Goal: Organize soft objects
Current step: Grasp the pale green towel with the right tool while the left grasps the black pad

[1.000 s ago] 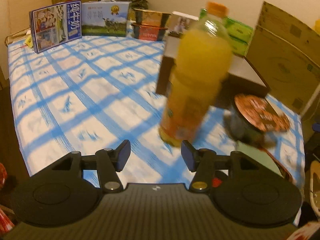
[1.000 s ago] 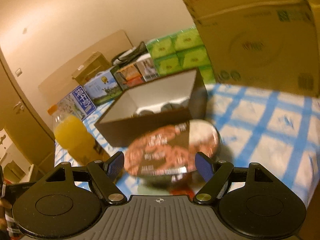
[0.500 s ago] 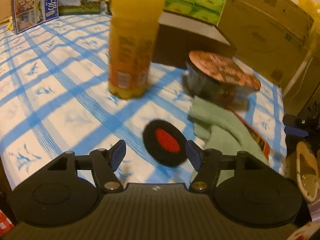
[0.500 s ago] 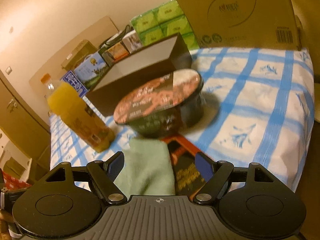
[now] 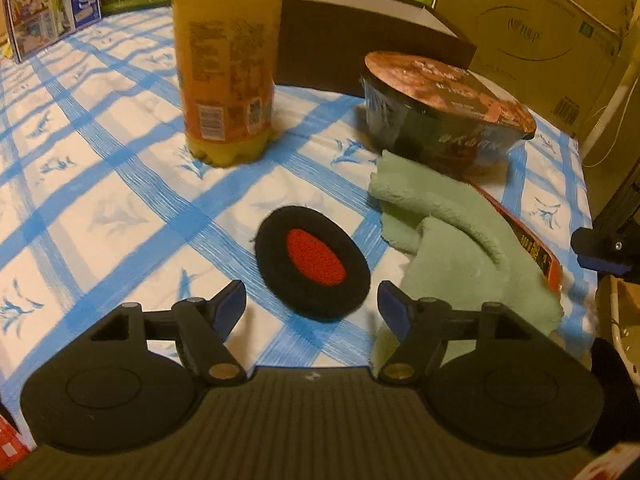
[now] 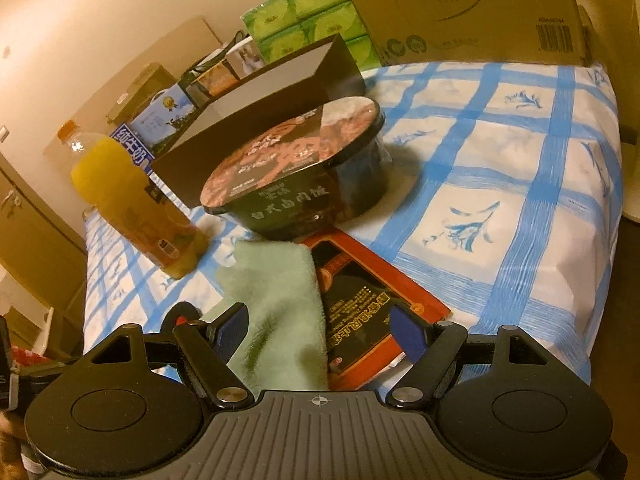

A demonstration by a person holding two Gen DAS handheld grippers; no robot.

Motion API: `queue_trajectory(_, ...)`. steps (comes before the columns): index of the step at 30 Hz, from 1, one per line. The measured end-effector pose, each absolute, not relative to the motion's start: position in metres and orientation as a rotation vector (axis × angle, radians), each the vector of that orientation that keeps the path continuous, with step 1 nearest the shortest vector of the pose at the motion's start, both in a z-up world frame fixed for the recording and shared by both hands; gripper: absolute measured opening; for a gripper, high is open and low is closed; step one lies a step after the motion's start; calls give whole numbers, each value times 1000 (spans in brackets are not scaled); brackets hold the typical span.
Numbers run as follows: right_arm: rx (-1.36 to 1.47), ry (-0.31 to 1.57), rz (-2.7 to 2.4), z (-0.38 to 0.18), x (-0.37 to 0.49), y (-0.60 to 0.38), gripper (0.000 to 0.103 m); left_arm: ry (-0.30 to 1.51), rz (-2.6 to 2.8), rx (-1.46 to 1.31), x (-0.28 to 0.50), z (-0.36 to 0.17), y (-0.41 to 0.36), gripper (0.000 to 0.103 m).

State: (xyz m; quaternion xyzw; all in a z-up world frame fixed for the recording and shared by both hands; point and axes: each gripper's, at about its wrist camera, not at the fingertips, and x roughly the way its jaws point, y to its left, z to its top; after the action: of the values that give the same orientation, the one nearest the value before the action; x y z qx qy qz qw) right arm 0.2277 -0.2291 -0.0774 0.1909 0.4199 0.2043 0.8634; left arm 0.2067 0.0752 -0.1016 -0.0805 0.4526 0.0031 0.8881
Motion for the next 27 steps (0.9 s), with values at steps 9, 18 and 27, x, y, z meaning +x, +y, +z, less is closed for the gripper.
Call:
queue_trajectory(9, 405, 892, 416, -84, 236, -229, 77, 968, 10, -196, 222, -109, 71, 72)
queue_trajectory(18, 397, 904, 414, -89, 240, -225, 77, 982, 34, -182, 235, -116, 68, 73)
queue_trajectory(27, 347, 892, 428, -87, 242, -217, 77, 956, 59, -128, 246, -125, 65, 70)
